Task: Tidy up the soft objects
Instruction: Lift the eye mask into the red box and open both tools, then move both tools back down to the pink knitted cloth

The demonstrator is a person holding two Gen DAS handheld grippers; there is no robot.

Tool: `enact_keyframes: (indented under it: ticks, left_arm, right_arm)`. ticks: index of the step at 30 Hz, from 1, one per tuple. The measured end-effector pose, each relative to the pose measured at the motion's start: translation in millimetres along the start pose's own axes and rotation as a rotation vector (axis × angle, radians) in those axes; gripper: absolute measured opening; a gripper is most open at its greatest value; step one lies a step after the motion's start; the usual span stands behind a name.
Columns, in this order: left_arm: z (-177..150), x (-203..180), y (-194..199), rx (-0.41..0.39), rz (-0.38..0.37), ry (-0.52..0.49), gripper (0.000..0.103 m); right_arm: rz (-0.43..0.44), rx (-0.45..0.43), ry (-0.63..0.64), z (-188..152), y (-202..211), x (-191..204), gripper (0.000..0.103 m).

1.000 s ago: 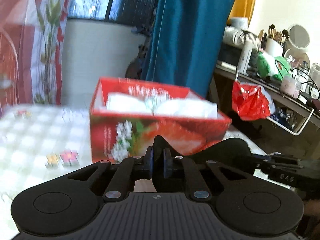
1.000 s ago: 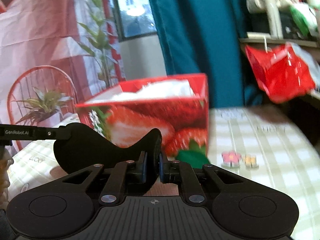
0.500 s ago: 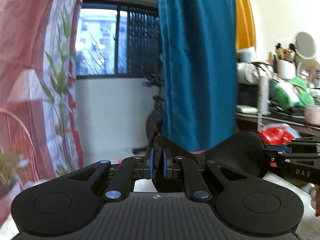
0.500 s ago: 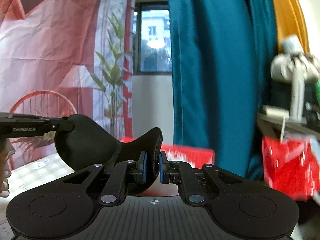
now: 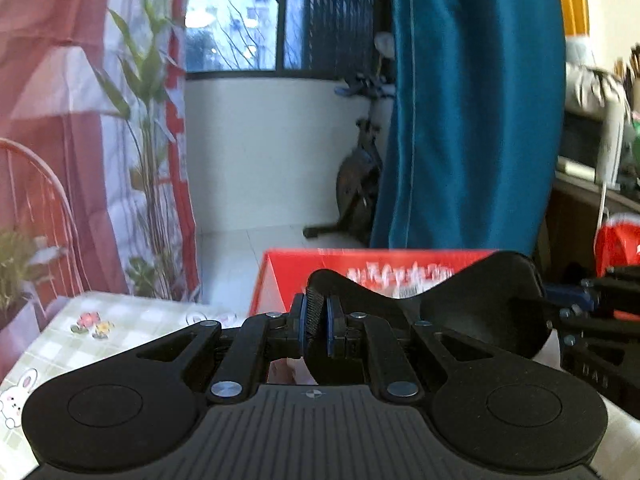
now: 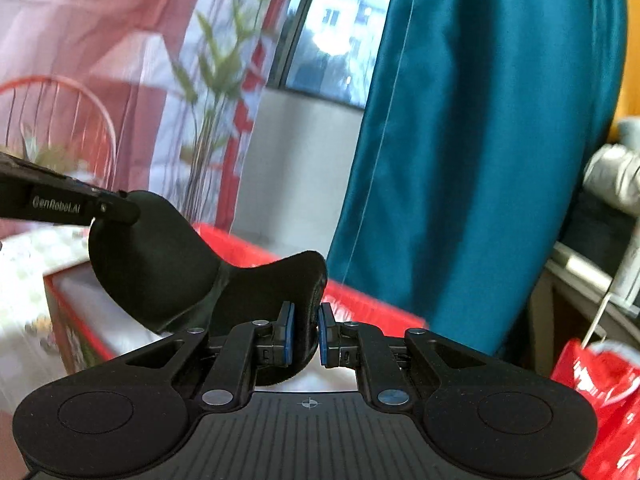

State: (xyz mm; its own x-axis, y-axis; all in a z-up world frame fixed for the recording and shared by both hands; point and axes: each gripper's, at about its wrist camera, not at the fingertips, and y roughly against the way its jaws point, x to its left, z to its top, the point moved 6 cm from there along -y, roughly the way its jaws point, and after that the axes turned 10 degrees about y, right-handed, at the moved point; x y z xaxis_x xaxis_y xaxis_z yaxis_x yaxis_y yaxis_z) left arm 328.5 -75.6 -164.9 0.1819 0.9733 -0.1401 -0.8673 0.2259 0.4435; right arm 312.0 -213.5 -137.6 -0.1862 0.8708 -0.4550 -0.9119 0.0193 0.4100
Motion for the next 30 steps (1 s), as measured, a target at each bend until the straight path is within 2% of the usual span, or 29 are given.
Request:
enact_keyframes:
  ticks: [6,8,9,10,11,16,24,30]
  left_arm:
    - [-0.9,1.0,0.3,0.028,-0.033,-0.003,0.014]
    - [-1.6,3.5,2.7,0.018,-0.038,-0.022,0.032]
    - [-1.1,3.6,4.4,0.022,-0.045,-0.026,0.039]
    - [-0.6,6.1,0.9,0.026,-0.052,-0.024,0.051]
    - [-0.7,6.9,2.9,0.028,-0.058,-0.021,0.057]
    - [-2.3,12.7,9.4,0.052,-0.056,-0.030,0.064]
    - [-13.8,17.9,40.8,0.077,-0.083,-0.036,0.066]
    - [-51.1,15.7,65.5,0.147,-0.125,-0.036,0.066]
  right_arm:
    - [0.006,0.055,-0.069,-13.5,-9.8,1.3,0.013]
    - [-0.012,0.061,-0.077,-15.7,-10.6,0.5,0.023]
    - [-0.030,0.063,-0.079,-16.3,-9.8,0.0,0.024]
    - [-0.042,0.065,-0.088,-16.5,-8.7,-0.5,0.026]
    - [-0.050,0.065,-0.098,-18.2,-7.5,-1.4,0.030]
    - [-0.068,0.059,-0.164,-26.8,3.1,-7.9,0.046]
    - [-0.021,0.032,-0.251,-42.9,36.7,-19.1,0.046]
    - [0.021,0.024,-0.304,-71.3,76.7,-10.2,0.046]
